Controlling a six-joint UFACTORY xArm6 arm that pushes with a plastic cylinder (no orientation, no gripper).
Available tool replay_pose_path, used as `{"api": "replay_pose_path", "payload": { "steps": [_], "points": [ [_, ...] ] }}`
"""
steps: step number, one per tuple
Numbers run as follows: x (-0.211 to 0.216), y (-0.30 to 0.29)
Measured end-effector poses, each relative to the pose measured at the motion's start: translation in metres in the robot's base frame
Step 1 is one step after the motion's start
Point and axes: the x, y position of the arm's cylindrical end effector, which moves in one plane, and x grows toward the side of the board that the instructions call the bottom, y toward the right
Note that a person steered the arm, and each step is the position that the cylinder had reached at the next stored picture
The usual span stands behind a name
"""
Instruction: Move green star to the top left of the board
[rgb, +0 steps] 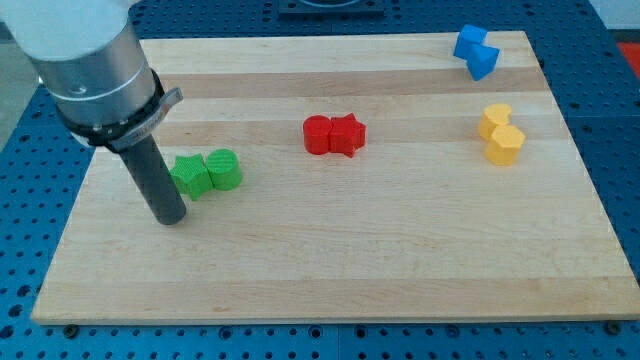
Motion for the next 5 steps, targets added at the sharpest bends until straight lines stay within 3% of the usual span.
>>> {"api": "replay_pose_path", "payload": {
  "steps": [3,5],
  "points": [
    [-0.038,0.014],
    [-0.064,-0.032]
  ]
}}
